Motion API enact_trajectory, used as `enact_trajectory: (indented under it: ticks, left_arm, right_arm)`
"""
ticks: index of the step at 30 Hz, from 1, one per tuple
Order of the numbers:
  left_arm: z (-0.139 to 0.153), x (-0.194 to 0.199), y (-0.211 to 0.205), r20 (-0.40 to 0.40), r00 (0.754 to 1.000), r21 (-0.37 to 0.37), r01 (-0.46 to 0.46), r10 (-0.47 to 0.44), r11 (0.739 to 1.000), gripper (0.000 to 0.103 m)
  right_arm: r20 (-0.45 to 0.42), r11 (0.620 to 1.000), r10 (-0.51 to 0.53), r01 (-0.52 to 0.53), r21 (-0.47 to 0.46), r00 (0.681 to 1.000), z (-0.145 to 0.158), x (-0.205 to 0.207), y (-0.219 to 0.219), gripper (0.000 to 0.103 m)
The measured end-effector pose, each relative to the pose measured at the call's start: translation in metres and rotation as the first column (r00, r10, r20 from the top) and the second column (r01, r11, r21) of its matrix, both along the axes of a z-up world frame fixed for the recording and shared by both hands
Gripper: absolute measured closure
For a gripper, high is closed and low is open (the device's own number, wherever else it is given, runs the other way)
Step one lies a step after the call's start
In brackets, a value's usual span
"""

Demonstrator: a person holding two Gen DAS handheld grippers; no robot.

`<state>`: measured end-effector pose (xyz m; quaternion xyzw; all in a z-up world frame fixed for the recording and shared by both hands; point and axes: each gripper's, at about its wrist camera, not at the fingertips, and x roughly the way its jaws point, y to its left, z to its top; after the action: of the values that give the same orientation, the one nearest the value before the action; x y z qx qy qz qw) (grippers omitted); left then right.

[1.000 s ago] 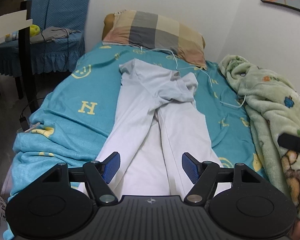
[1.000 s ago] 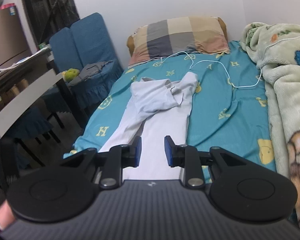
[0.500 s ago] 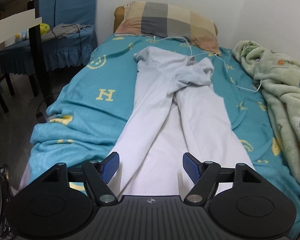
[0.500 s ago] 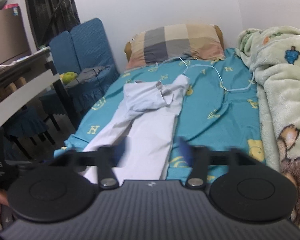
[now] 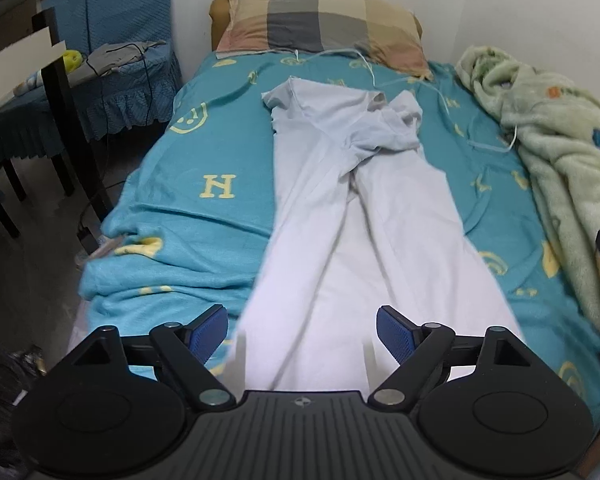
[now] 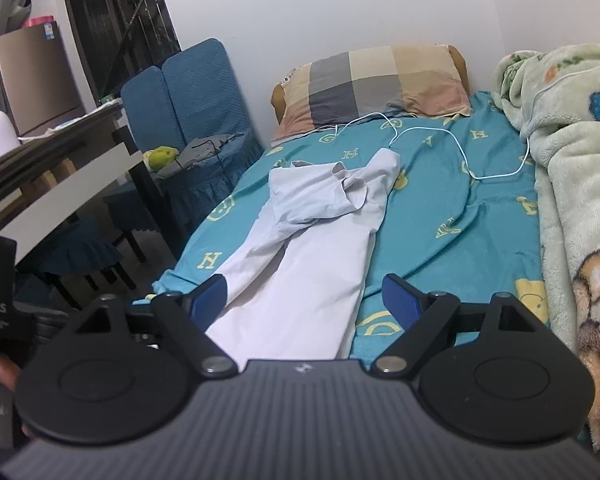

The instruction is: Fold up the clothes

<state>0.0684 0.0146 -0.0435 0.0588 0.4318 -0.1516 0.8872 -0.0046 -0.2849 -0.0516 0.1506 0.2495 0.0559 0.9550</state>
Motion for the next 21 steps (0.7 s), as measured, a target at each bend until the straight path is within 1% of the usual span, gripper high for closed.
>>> enact_trajectory:
  ticks: [3,6,8,11,14,16,21]
  left_arm:
    - [0.005,0.001,0.016,-0.024,1.000,0.048,0.021,-0.020,0.999,0.018]
    - [0.005,0.002,0.037,-0.067,0.997,0.053,0.027,-0.023,0.998,0.018]
    - [0.005,0.001,0.053,-0.096,0.995,0.033,0.026,-0.023,0.999,0.018]
    - [0.001,0.002,0.074,-0.149,0.989,-0.020,0.015,-0.018,1.000,0.018]
    - [-0.005,0.005,0.094,-0.209,0.978,-0.083,-0.017,-0.001,0.996,0.018]
    - [-0.009,0.007,0.102,-0.243,0.970,-0.119,-0.013,-0.017,0.993,0.018]
    - [-0.031,0.017,0.112,-0.327,0.944,-0.088,0.018,-0.046,0.996,0.018]
  right_arm:
    - [-0.011,1.000,-0.001,0.001,0.010,1.000,-0.001,0.001,-0.002,0.017]
    - [-0.026,1.000,0.000,0.000,0.012,1.000,-0.003,0.002,-0.001,0.017]
    - [-0.036,1.000,0.000,0.000,0.010,0.999,-0.005,0.003,-0.001,0.017]
    - [-0.057,1.000,-0.003,0.004,0.017,0.998,-0.009,0.005,-0.002,0.017]
    - [-0.088,0.999,-0.006,0.010,0.049,0.996,-0.014,0.008,-0.005,0.017]
    - [-0.108,0.997,-0.008,0.015,0.069,0.994,-0.018,0.011,-0.006,0.017]
    - [-0.166,0.995,0.009,0.008,0.100,0.986,-0.030,0.016,-0.003,0.017]
